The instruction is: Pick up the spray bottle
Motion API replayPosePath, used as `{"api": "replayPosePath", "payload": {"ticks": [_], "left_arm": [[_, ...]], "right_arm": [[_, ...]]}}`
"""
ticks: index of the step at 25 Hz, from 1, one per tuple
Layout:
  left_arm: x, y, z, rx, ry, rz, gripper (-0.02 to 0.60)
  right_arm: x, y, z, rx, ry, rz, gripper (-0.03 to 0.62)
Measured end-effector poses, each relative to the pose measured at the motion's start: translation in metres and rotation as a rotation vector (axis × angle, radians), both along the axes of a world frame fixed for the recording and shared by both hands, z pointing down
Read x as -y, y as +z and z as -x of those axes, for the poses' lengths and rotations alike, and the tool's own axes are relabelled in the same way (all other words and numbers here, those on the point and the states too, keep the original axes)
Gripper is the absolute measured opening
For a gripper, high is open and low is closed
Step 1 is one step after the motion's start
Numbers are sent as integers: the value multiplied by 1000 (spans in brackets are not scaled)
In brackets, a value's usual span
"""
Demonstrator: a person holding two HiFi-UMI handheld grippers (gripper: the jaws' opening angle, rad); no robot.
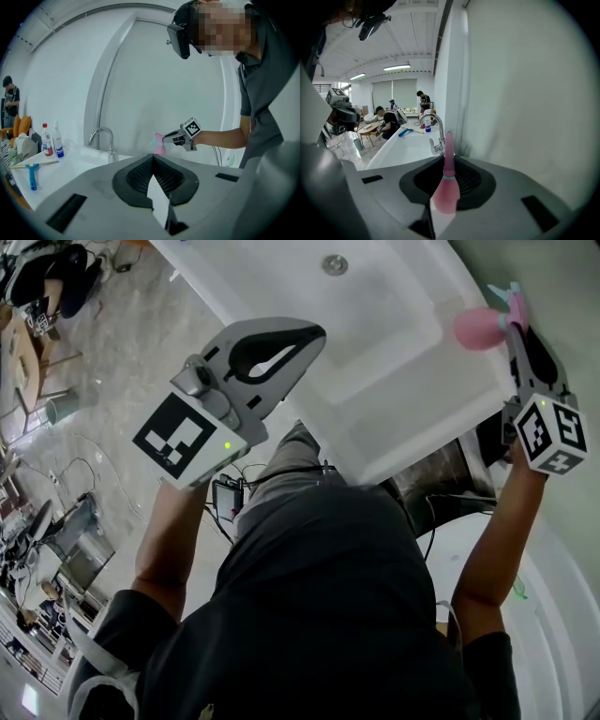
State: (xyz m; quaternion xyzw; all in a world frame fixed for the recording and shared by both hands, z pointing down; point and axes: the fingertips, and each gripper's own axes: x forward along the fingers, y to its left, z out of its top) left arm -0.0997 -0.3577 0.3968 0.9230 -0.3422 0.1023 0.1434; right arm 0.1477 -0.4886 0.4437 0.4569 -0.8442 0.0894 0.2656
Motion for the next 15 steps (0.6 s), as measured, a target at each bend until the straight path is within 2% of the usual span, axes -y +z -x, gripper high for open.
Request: {"api": "replayPosePath", "payload": {"ticks": [9,15], "left_arm": [[-33,-23,-21,-24,47,-63,3],[-40,-66,-40,-55,86,-104,3]], "right_arm": [[-65,-67,-24,32,50,-106,74],[-102,-146,-43,45,82,-204,74]]}}
